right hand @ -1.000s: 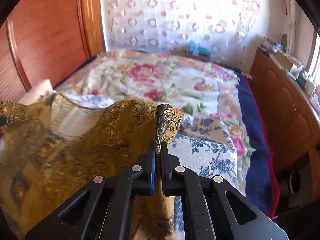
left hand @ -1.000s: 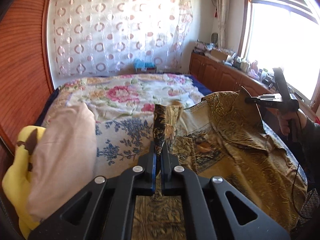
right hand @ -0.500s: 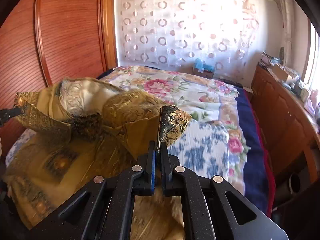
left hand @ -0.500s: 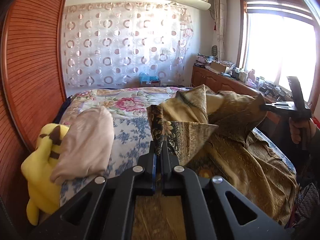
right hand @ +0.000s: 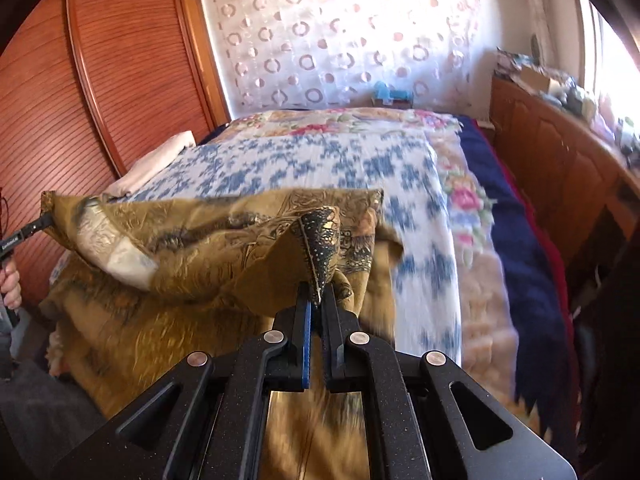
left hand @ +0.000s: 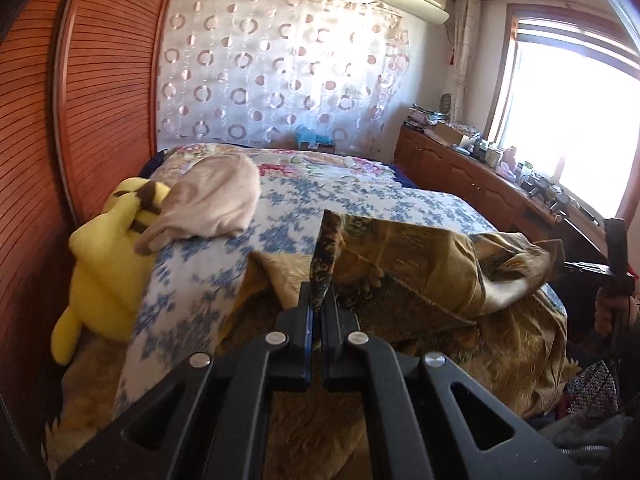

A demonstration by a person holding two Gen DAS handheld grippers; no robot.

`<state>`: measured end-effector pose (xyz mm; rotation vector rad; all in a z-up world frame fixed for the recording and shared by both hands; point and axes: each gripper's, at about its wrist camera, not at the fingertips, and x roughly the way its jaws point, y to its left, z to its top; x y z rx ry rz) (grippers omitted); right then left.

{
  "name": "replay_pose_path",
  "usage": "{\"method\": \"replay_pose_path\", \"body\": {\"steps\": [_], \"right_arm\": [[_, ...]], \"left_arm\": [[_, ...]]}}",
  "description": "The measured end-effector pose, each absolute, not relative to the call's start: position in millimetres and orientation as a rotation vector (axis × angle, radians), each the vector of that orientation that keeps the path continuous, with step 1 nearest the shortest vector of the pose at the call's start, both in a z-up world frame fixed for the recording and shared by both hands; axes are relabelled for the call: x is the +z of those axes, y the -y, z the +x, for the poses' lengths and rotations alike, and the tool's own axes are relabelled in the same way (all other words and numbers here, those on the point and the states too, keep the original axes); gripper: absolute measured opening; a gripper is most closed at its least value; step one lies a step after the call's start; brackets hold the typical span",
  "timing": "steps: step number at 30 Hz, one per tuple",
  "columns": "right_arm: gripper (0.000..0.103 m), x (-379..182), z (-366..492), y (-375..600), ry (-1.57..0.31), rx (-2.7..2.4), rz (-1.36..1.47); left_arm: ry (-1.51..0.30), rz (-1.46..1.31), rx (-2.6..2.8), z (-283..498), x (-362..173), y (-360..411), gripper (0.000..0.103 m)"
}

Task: Fold small clothes
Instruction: 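Fold the hem up toward the collar with both grippers and open them, then move both open grippers to the folded edge of the gold shirt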

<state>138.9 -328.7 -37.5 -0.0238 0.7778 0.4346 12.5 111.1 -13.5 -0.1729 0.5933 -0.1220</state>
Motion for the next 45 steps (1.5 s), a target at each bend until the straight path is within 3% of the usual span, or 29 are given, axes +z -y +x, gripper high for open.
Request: {"method": "replay_pose_path", "body": {"steps": [8,18,20,21,22,23,31,45], "right_arm": [[0.001,-26.8,106.4,331.9,-0.785,0.446,-0.026],[0.009,-40.7,102.7,328.7,-0.813,0.404,-0.082],[0.024,-34.2,101.5,329.9,-0.796,0.392,-0.096],[0.043,-30.6,101.7,330.3,-0.783,0.391,-0.097],[0.055,-25.4,101.7,332.0,-0.762,0.395,-0.096],[0.057,-21.2,102.7,333.0,-0.747,0.393,-0.099],[0.063,-15.3,137.3,321.5,-0.708,0.361,-0.189],[0.063,-71.4,233.7,316.4,-0.878,0.306,-0.098]], "left_arm": [[-0.611,-0.162,-0.153,-10.3,-3.5,-107.5,0.0],[-0.607,-0.101,-0.145,-15.4,5.1,-102.4,0.03],[-0.587,-0.095,-0.133,-17.9,11.1,-105.0,0.032],[-0.585,-0.096,-0.133,-18.1,12.8,-106.0,0.032],[-0.587,-0.092,-0.129,-15.3,14.1,-107.4,0.032],[-0.594,-0.076,-0.117,-12.1,13.3,-107.8,0.032],[-0.646,-0.038,-0.102,34.5,-4.9,-109.6,0.032],[-0.827,-0.009,-0.079,121.1,-66.2,-117.7,0.032]]}}
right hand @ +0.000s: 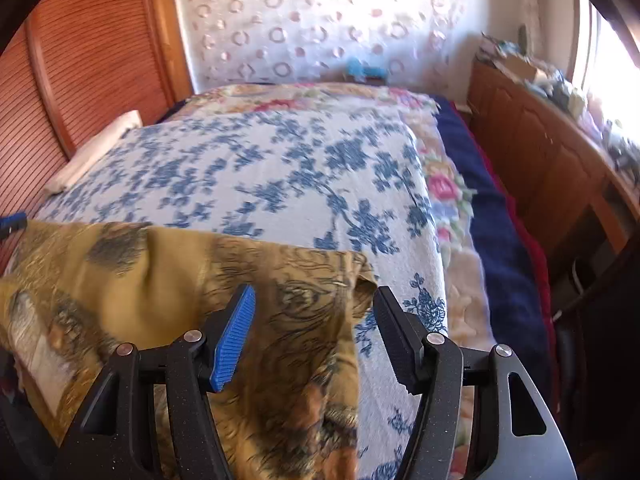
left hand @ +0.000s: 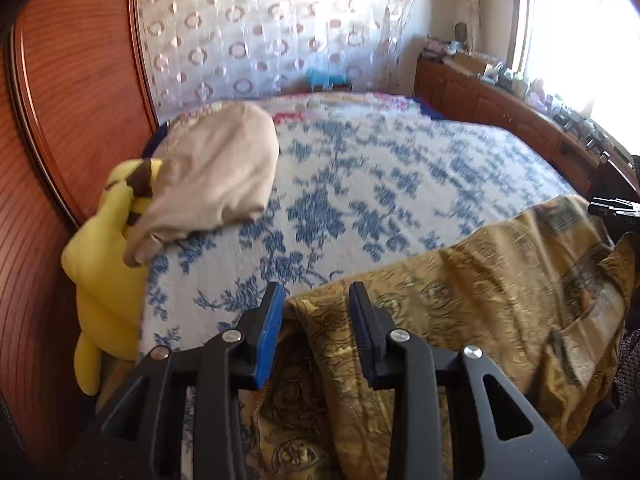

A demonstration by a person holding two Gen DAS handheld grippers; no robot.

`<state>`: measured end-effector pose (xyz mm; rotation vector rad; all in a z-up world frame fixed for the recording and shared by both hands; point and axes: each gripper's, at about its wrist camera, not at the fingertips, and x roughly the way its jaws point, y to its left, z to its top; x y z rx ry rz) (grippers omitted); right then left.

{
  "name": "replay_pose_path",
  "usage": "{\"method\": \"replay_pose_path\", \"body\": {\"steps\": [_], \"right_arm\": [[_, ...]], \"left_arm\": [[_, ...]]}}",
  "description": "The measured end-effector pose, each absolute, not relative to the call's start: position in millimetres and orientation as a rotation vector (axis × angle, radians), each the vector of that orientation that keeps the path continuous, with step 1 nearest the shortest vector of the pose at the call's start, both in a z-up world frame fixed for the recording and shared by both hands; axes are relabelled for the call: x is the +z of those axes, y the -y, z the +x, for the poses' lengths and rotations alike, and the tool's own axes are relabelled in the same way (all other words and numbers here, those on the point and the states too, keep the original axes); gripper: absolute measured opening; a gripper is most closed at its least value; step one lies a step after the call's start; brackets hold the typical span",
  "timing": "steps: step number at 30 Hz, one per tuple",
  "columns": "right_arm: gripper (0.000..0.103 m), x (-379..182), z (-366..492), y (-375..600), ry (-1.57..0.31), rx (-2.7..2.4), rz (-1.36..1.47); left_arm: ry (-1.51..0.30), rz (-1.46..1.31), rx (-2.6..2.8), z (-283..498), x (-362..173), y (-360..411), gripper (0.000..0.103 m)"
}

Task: Fold small clothes
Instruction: 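Move both open grippers to the folded edge of the gold shirt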

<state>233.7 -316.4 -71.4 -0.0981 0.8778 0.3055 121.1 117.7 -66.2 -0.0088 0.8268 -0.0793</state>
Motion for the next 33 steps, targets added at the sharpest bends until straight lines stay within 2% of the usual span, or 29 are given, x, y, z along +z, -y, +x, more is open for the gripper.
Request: {"method": "replay_pose_path", "body": {"steps": [2,4,5,6,7,18,20,21,22,23,24,25,33], "right_arm": [[0.054,-76.4,239.5,320.8,-0.898,0.304,-0.072],[0.032,-79.1,240.9,323.7,-0.91,0.313,-0.052],[0.024,-79.6,239.8,323.4,-0.912,0.322,-0.047],[0.009,-79.3,237.8,323.7,-0.908,0.332,-0.044],[0.005,-77.9,234.4,323.3,-0.901,0.342,-0.05],[0.003,-66.2,203.7,319.9,-0.865,0.321,-0.126],[0.005,-67.1,206.1,318.1,-0.861,0.304,-0.142],[0.014,-67.5,208.6,316.7,-0.858,0.284,-0.155],[0.032,-67.9,210.2,315.9,-0.855,0.278,-0.159],[0.045,-68.8,212.2,315.5,-0.853,0.279,-0.156],[0.065,-69.5,215.1,315.3,-0.855,0.285,-0.147],[0.067,-70.9,218.7,314.5,-0.858,0.295,-0.14],[0.068,-88.2,247.2,312.3,-0.896,0.269,-0.165]], "left_arm": [[-0.848,-0.013,-0.078,125.2,-75.4,-117.9,0.032],[-0.868,-0.014,-0.076,128.3,-83.2,-118.4,0.032],[-0.876,-0.017,-0.077,129.1,-86.3,-118.3,0.032],[-0.879,-0.017,-0.079,129.3,-87.9,-118.9,0.032],[-0.882,-0.019,-0.08,129.4,-89.5,-119.2,0.032],[-0.84,-0.007,-0.08,128.3,-94.2,-119.8,0.038],[-0.839,-0.016,-0.084,128.5,-93.9,-121.3,0.038],[-0.839,-0.019,-0.086,128.6,-93.9,-121.9,0.038],[-0.839,-0.02,-0.086,128.7,-93.9,-122.0,0.038],[-0.838,-0.018,-0.084,128.8,-93.7,-121.7,0.039],[-0.838,-0.014,-0.082,128.9,-93.5,-121.0,0.039],[-0.837,-0.013,-0.081,128.8,-93.6,-121.0,0.039],[-0.836,-0.019,-0.084,128.9,-93.8,-120.6,0.039]]}}
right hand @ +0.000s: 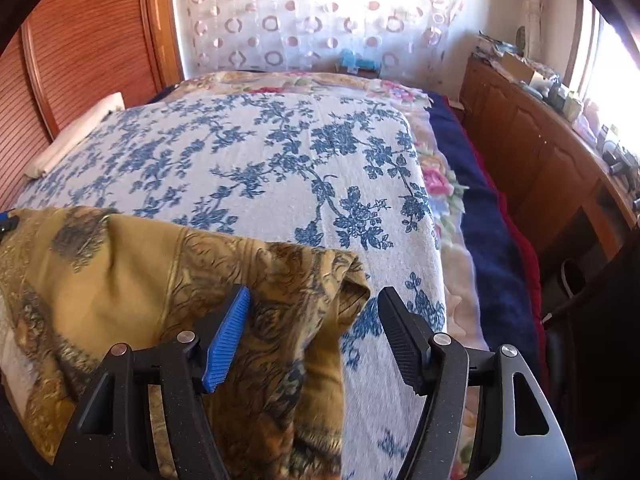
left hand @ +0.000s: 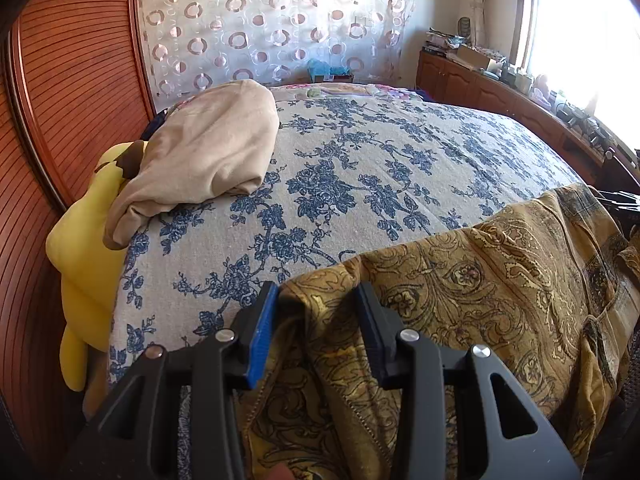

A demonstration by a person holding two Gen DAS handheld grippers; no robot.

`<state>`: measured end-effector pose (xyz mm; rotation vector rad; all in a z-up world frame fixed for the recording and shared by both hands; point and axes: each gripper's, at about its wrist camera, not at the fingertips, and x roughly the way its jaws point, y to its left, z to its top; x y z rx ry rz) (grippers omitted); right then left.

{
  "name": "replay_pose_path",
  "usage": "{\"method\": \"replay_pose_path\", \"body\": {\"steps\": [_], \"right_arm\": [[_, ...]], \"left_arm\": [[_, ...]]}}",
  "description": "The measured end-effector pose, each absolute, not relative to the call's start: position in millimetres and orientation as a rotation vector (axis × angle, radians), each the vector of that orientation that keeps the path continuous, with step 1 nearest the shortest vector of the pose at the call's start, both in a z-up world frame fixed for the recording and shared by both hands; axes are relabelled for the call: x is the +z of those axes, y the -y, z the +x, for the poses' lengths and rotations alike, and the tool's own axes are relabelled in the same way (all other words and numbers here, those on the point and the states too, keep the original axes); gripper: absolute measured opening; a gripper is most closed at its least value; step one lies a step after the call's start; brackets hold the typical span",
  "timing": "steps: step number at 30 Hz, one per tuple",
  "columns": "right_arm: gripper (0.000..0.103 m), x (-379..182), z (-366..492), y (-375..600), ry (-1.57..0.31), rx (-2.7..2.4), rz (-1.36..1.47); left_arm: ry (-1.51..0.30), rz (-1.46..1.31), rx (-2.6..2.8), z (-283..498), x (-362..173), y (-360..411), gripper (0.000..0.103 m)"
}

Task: Fold small clothes
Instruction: 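Move both open grippers to the folded edge of the gold shirt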

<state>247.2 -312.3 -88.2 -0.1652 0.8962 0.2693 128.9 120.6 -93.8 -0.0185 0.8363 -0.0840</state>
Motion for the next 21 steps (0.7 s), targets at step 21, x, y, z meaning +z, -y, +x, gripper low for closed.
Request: {"method": "replay_pose_path", "body": {"steps": [21], "right_arm": [[0.071,-95.8,251.7,316.7,-0.895,0.279,-0.117]], "left_arm": [[-0.902,0.006,-0.123,141.7,-94.3,-135.5,0.062]]}}
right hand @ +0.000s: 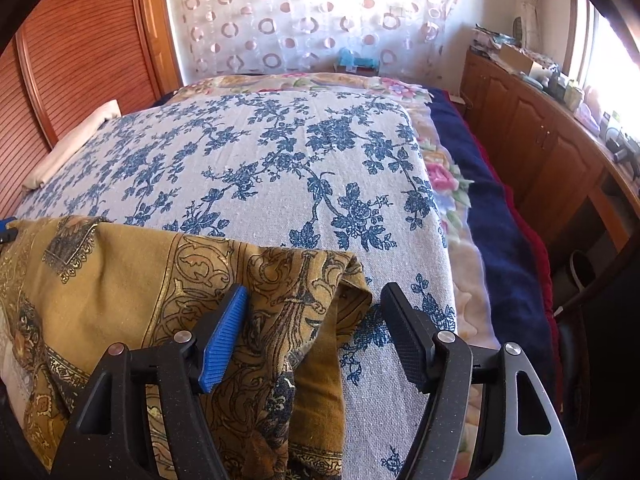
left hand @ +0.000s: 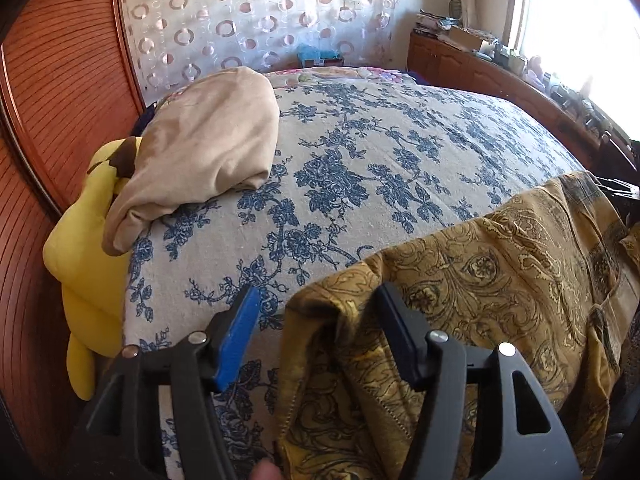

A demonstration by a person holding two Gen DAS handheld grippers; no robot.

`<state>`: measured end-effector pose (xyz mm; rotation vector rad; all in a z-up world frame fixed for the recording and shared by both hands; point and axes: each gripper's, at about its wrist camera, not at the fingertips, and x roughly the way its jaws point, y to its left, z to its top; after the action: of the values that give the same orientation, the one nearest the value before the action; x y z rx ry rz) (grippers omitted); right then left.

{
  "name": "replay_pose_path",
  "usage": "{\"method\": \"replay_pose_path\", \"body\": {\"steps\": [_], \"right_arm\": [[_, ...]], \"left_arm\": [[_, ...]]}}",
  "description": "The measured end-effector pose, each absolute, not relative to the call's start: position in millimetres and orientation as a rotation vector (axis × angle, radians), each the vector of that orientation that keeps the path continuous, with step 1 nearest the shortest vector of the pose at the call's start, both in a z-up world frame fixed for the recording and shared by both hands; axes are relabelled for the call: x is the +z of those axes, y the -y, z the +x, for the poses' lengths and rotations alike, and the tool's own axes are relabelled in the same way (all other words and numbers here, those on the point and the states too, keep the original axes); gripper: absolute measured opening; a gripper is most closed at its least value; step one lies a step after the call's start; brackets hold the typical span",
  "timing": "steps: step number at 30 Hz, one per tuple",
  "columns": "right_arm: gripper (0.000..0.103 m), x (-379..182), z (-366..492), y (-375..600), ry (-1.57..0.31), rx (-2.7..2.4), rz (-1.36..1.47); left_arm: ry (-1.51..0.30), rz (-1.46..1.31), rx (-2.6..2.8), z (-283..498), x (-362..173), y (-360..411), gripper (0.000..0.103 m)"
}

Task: Fold small clothes
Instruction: 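Move both open grippers to the folded edge of the gold shirt, then grasp the shirt edge with both grippers, lift and fold it over, open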

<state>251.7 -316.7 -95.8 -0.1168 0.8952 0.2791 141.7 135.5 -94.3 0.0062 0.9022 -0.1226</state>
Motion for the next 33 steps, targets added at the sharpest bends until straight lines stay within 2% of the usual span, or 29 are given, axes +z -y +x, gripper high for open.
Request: {"method": "replay_pose_path", "body": {"steps": [7,8,9,10,11,12,13,14,16,18,24,33], "right_arm": [[0.071,-95.9,251.7,316.3,-0.895,0.279,-0.117],[0.071,-95.9,251.8,316.4,-0.895,0.279,-0.117],[0.071,-95.8,251.8,316.2,-0.895,0.279,-0.117],[0.067,-95.5,251.3,315.8,-0.894,0.28,-0.117],[0.065,-95.4,251.4,315.6,-0.894,0.287,-0.117],[0.057,-95.0,251.8,315.2,-0.893,0.297,-0.122],[0.047,-93.8,250.7,312.6,-0.892,0.316,-0.132],[0.042,-93.2,249.6,311.7,-0.89,0.33,-0.136],[0.012,-91.7,246.9,306.9,-0.896,0.363,-0.143],[0.007,-90.2,243.9,300.7,-0.905,0.385,-0.156],[0.005,-65.1,210.5,299.4,-0.813,0.399,-0.141],[0.005,49.4,136.1,319.1,-0.514,0.345,-0.113]], "left_arm": [[-0.882,0.002,-0.125,138.6,-95.6,-134.5,0.062],[-0.878,0.005,-0.129,137.6,-95.7,-133.9,0.06],[-0.875,0.003,-0.155,136.1,-94.7,-132.4,0.047],[-0.875,-0.001,-0.172,135.4,-93.9,-130.6,0.043],[-0.877,-0.001,-0.181,134.3,-93.2,-129.3,0.032],[-0.879,-0.014,-0.207,132.6,-92.1,-127.1,0.02],[-0.883,-0.019,-0.22,131.4,-91.8,-125.4,0.017],[-0.881,-0.011,-0.224,128.7,-90.3,-123.1,0.012],[-0.87,-0.014,-0.242,124.0,-85.5,-120.1,0.01],[-0.835,-0.026,-0.252,115.6,-75.8,-119.4,0.007],[-0.686,-0.068,-0.276,75.7,-27.2,-114.5,0.005],[-0.431,-0.047,-0.313,29.8,79.2,-102.1,0.004]]}}
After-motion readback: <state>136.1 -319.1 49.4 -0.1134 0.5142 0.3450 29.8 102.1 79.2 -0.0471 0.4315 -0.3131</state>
